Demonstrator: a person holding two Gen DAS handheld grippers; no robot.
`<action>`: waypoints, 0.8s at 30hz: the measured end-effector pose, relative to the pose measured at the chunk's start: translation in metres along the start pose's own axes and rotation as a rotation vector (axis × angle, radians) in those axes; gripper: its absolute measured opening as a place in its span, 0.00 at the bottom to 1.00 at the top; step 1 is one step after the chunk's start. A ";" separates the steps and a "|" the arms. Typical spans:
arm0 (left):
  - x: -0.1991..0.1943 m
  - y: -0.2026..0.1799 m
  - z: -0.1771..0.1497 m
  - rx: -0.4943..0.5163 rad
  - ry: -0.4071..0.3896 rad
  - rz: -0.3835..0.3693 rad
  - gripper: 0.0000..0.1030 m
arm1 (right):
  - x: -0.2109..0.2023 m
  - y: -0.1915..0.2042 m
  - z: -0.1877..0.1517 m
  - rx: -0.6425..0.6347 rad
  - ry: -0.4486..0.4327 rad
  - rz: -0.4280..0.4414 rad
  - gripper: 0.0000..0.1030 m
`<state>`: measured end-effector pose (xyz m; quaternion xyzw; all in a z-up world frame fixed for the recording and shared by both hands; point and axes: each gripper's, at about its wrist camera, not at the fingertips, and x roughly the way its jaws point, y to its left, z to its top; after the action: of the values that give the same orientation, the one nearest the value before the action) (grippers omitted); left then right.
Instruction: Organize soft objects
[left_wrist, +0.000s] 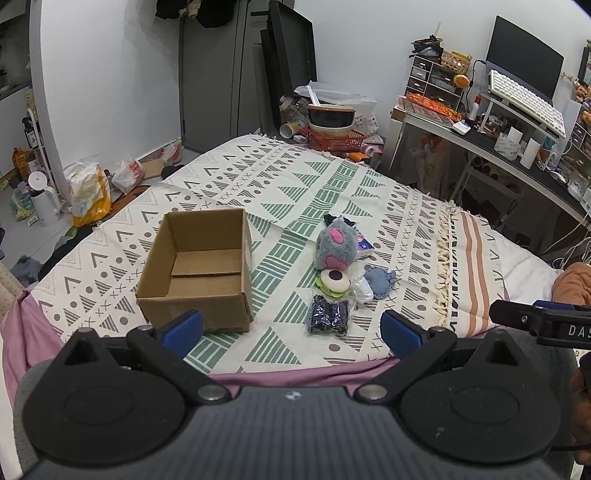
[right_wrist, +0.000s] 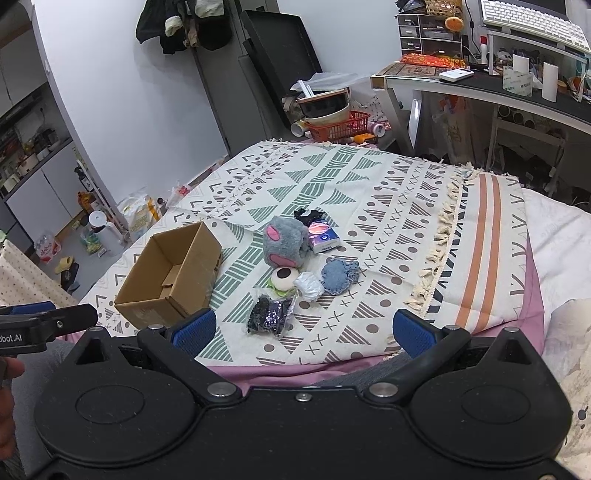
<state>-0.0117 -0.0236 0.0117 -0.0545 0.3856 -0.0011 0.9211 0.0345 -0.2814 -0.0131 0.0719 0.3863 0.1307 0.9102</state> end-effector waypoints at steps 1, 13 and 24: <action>0.001 -0.001 0.000 0.002 0.001 0.001 0.99 | 0.001 -0.001 0.001 0.003 0.001 0.000 1.00; 0.023 -0.009 0.005 -0.017 0.014 -0.004 0.99 | 0.023 -0.011 0.003 0.006 0.023 0.020 1.00; 0.056 -0.020 0.011 -0.019 0.028 -0.014 0.98 | 0.061 -0.027 0.014 0.077 0.071 0.018 1.00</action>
<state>0.0365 -0.0452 -0.0182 -0.0660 0.3983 -0.0046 0.9149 0.0904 -0.2899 -0.0514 0.1056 0.4224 0.1262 0.8913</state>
